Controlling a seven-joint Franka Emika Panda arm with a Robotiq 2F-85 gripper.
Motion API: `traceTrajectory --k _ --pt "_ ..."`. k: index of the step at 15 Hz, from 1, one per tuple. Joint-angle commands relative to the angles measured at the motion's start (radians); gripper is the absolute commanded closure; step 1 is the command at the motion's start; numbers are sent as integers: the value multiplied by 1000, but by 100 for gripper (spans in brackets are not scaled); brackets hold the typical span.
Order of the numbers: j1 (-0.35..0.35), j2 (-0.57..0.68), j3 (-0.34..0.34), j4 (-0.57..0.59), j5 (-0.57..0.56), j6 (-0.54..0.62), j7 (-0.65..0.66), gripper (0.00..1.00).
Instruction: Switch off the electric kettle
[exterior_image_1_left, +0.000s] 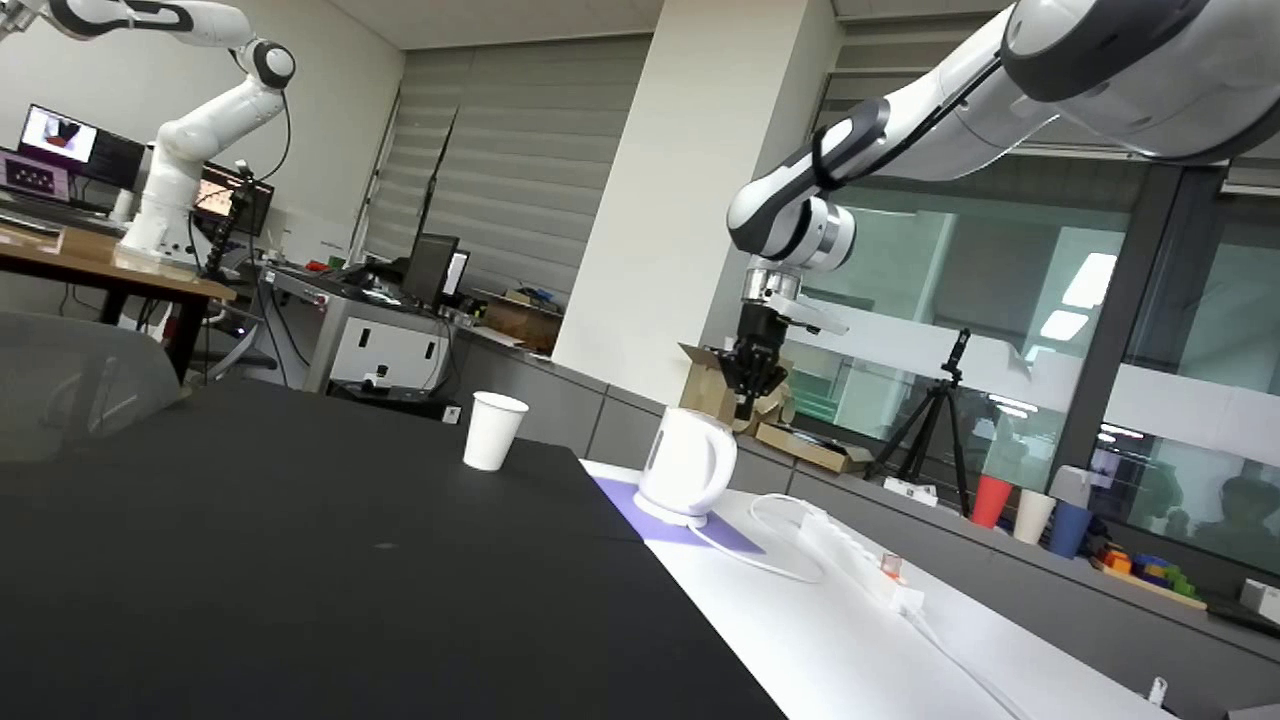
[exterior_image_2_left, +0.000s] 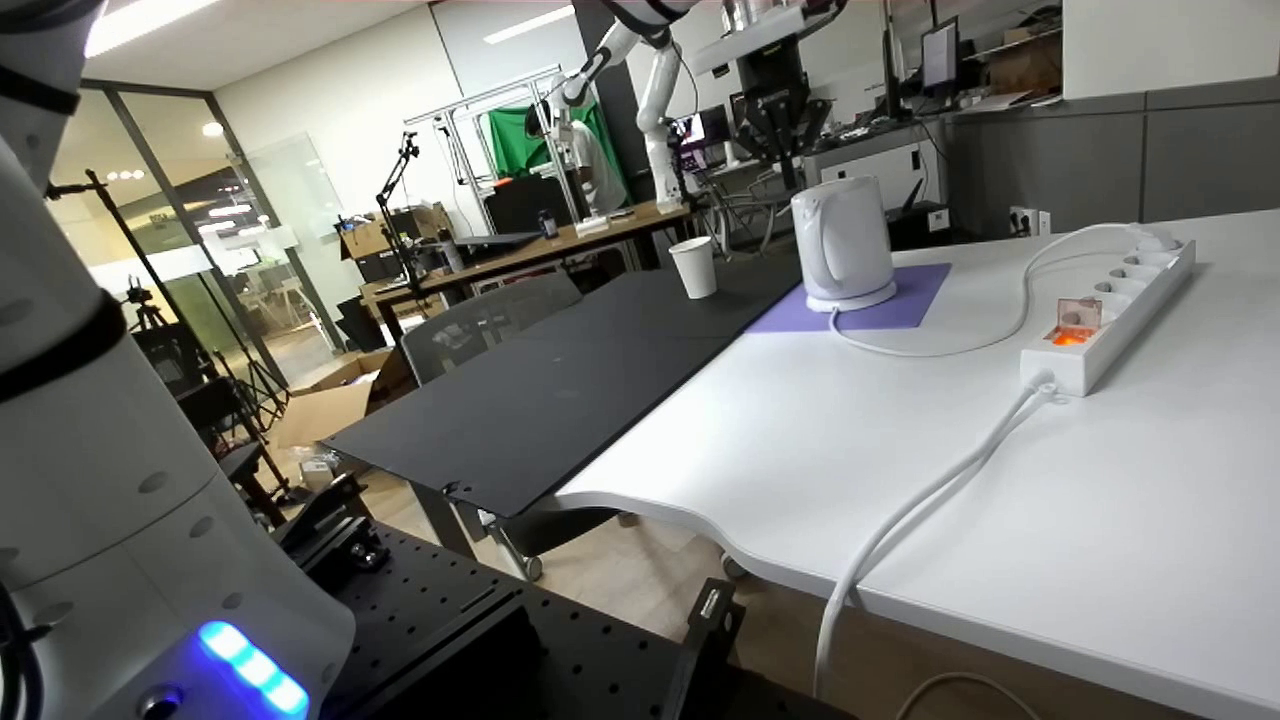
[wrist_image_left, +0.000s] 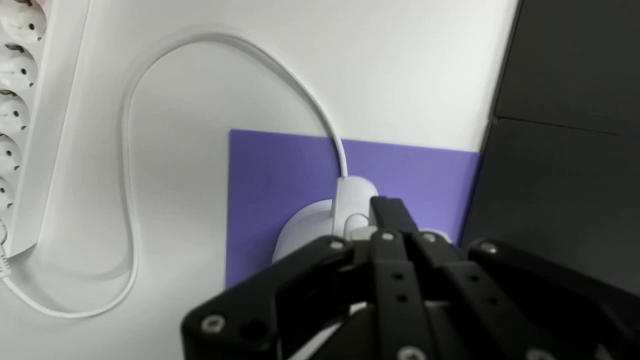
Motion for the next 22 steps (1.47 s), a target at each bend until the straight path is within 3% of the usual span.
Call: traceTrajectory --k 1,6,22 --pt "-13 -90 15 -149 -17 83 18 100" --pt "-25 -102 19 -221 -6 184 16 100" --pt "-31 -104 36 -294 -3 333 9 100"
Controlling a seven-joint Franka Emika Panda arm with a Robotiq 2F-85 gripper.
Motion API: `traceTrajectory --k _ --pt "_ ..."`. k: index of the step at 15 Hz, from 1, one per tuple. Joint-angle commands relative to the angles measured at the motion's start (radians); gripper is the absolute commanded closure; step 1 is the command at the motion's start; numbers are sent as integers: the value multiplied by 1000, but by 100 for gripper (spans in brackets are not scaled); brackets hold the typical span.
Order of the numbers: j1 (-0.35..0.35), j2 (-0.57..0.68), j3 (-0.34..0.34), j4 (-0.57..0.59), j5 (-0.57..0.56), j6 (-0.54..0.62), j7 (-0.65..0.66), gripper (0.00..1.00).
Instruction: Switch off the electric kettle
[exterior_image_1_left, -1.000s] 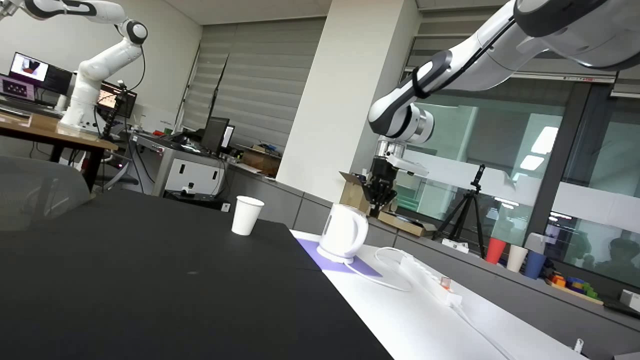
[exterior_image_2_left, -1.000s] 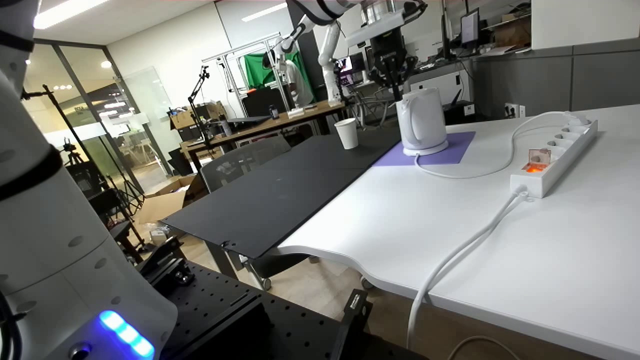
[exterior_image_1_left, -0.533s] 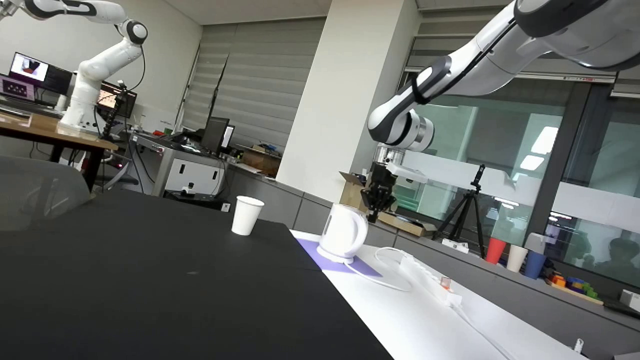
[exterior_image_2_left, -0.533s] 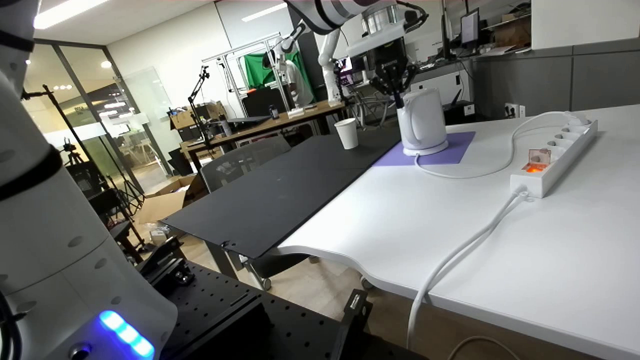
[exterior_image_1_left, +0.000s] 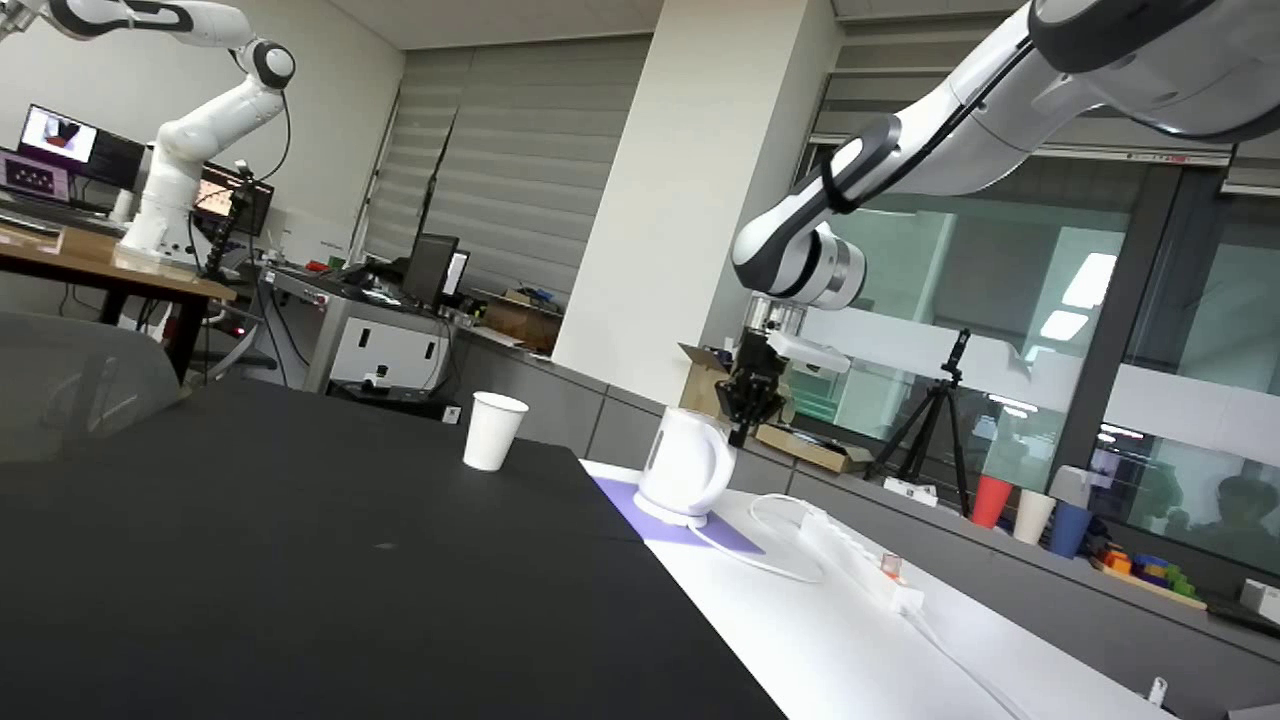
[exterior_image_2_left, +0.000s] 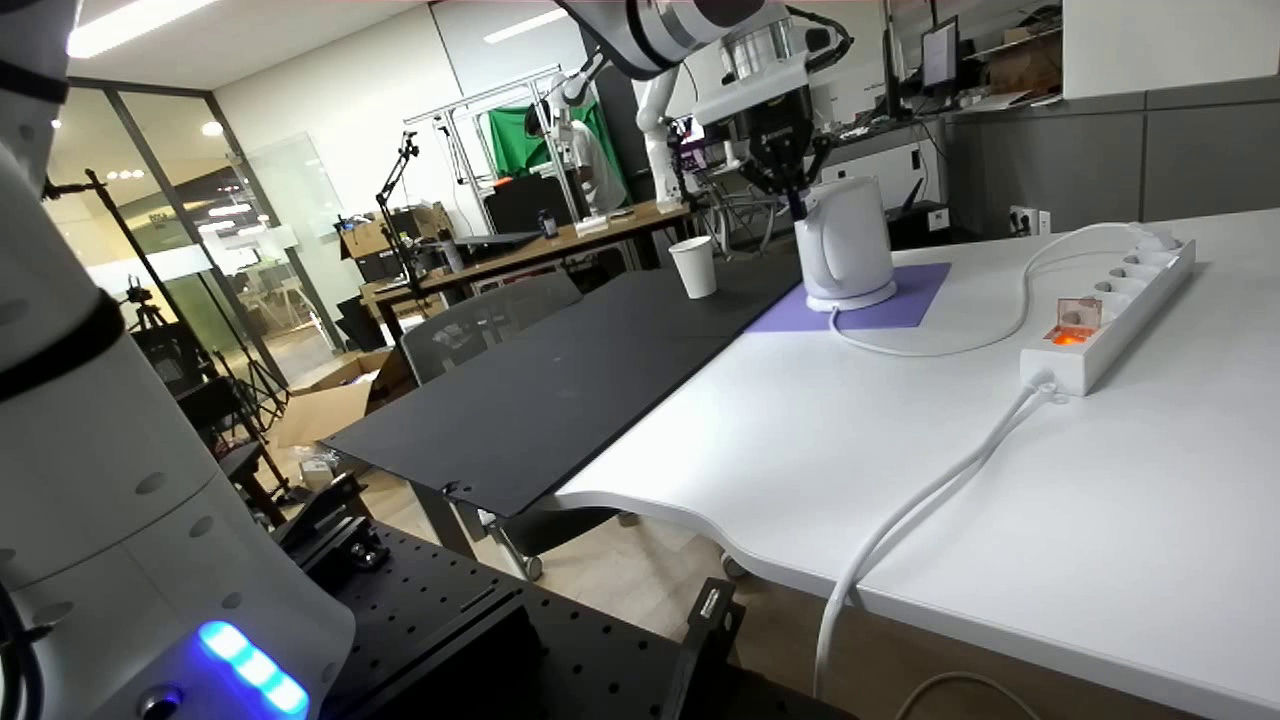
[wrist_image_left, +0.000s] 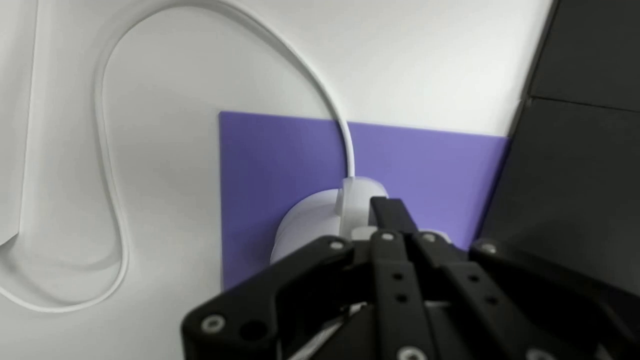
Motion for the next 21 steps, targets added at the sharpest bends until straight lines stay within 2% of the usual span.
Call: traceTrajectory --k 1,21 --pt "-13 -45 16 -50 -3 13 6 100" --pt "-27 -65 23 -57 5 26 -1 100"
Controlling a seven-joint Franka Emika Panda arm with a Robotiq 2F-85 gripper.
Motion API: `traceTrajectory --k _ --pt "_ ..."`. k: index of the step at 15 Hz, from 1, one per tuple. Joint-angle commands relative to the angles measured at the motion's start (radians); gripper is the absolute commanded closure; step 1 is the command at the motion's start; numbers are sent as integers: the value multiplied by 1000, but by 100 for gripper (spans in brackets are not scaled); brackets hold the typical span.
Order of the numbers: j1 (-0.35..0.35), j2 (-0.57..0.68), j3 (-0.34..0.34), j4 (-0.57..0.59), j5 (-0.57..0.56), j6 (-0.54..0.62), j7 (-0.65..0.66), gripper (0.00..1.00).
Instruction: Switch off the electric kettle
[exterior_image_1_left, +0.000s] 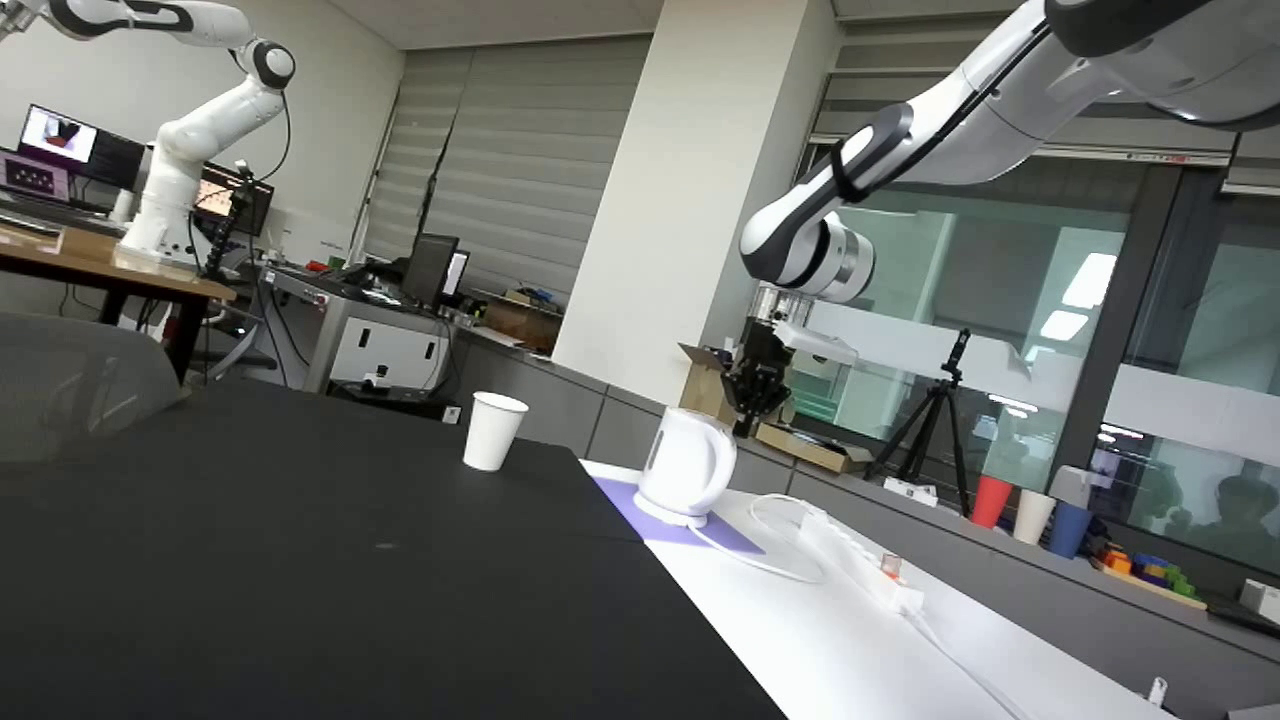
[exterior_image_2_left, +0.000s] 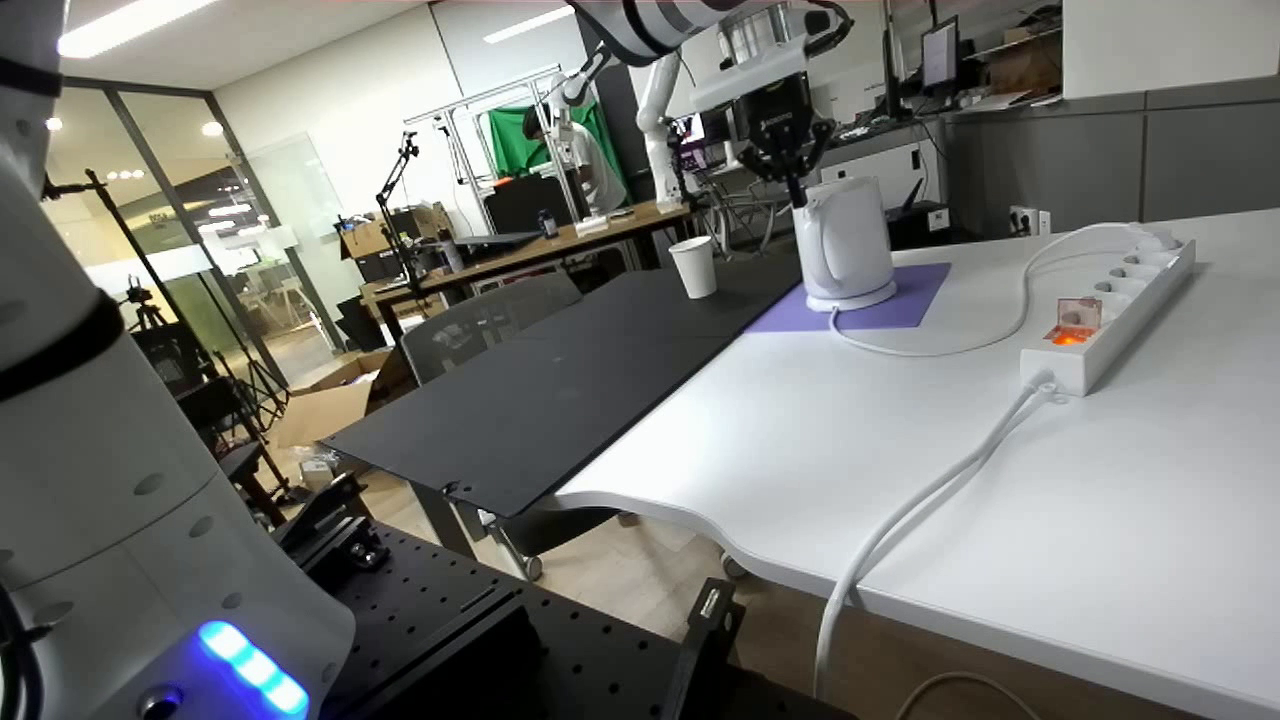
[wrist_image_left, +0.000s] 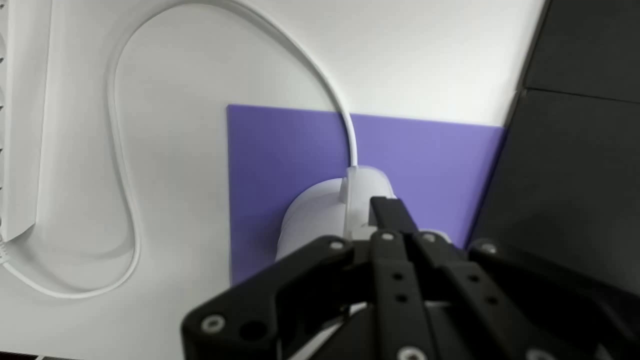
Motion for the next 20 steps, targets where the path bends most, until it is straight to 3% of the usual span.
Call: traceTrajectory --k 1,20 --pt "-14 -27 15 -34 5 24 -1 100" --pt "-23 -1 22 -27 7 61 -4 100"
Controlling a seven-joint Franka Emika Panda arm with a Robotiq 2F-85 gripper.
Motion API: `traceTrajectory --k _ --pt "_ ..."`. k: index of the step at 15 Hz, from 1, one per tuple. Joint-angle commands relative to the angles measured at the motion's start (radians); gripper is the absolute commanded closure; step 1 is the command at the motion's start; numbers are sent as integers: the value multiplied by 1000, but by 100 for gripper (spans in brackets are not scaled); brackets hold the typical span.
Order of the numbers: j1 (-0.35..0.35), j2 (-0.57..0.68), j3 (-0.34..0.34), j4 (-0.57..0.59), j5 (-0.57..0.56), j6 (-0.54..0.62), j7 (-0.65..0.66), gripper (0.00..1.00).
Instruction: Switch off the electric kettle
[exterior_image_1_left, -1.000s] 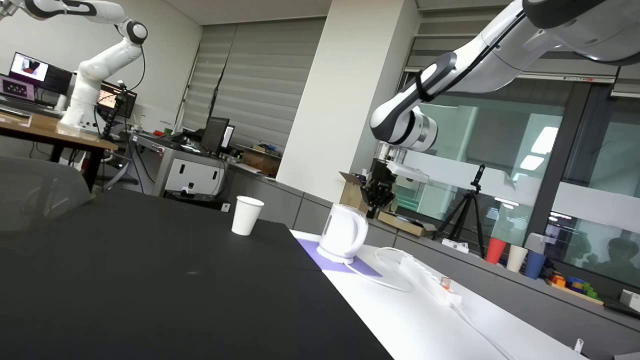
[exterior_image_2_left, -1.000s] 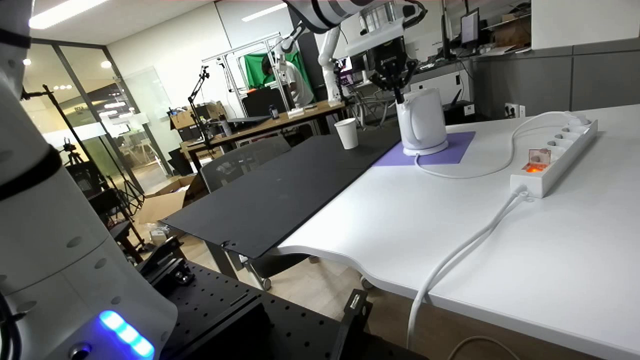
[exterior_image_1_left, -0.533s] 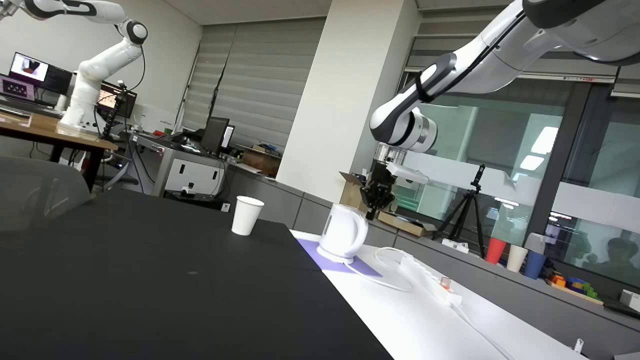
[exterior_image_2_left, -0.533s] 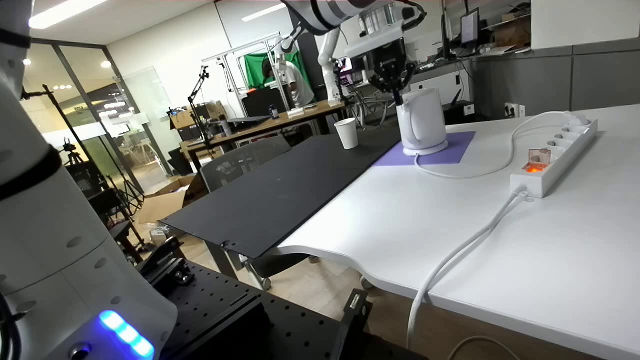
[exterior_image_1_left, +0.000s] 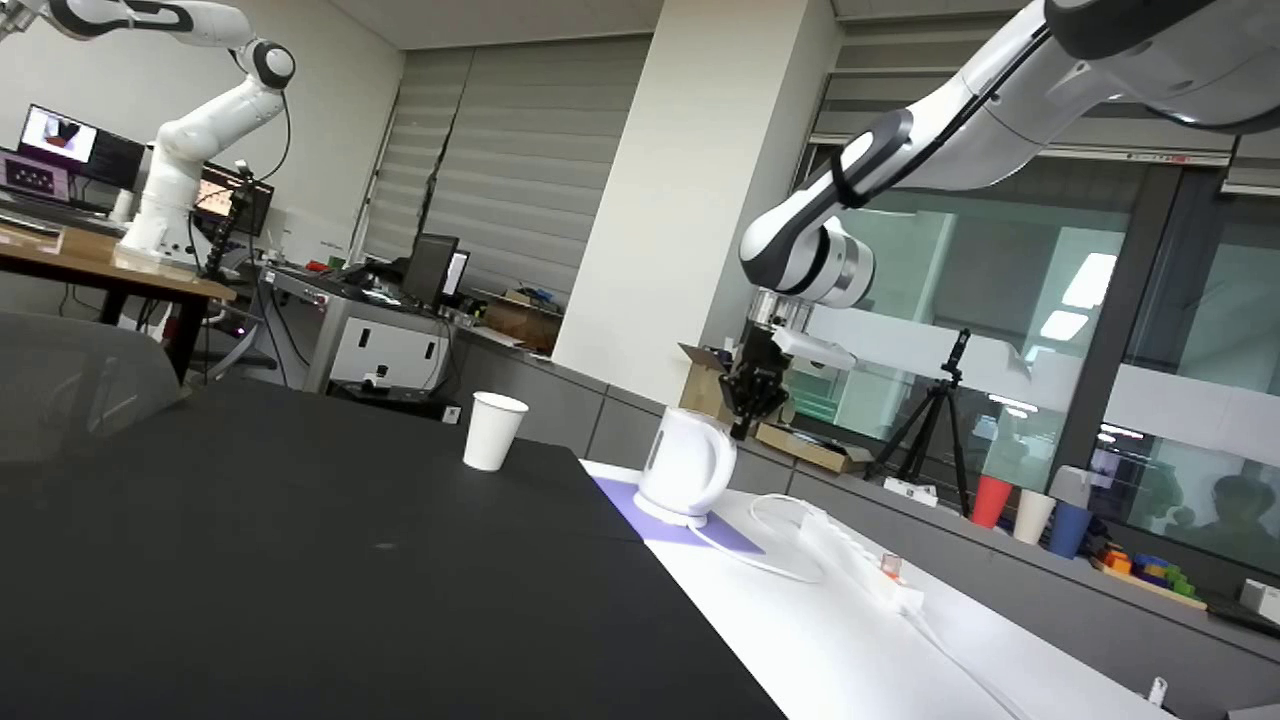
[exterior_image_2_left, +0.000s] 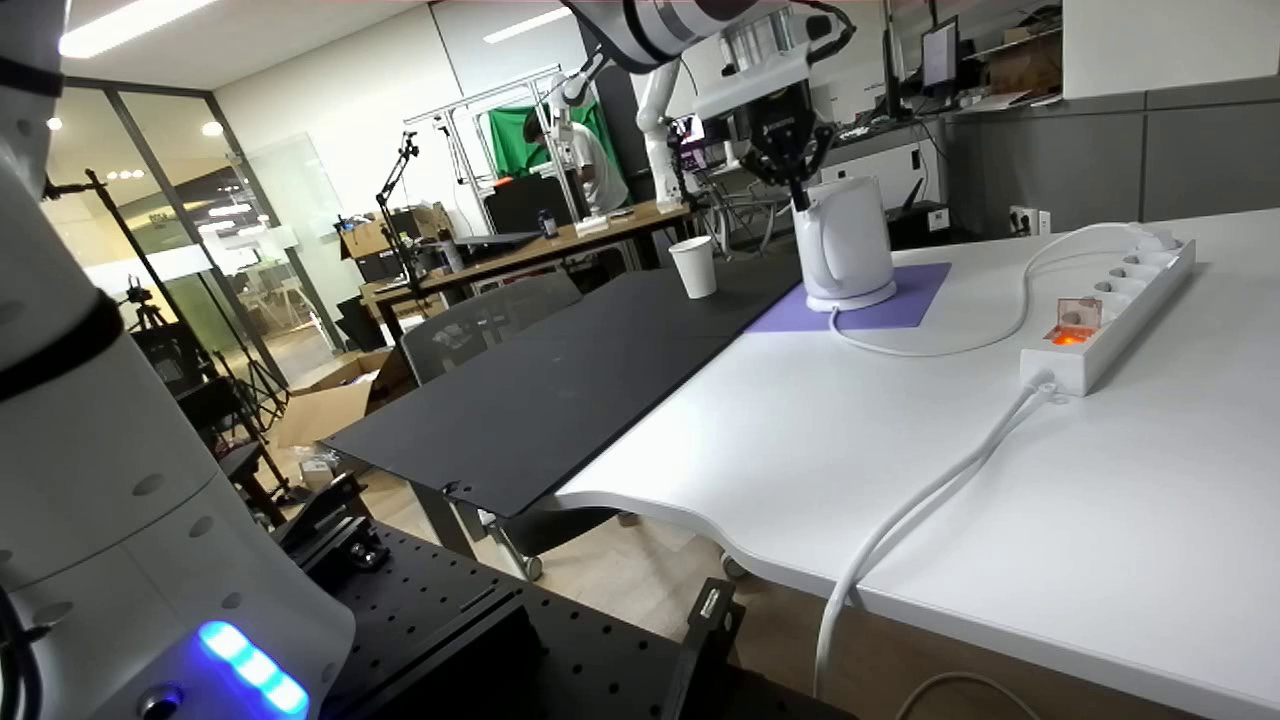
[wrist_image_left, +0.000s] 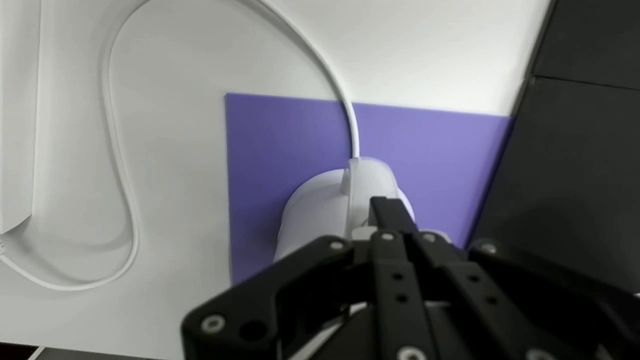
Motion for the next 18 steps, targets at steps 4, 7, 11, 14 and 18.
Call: traceTrajectory --k 4,7,11,14,18 --pt "-15 3 13 -4 7 8 -2 100" --pt "-17 9 13 -5 7 15 -2 100" --pt "-18 10 15 -2 10 1 0 100" --pt "-10 -4 8 2 0 -48 11 100" --pt "-5 -4 3 23 -5 -115 19 100"
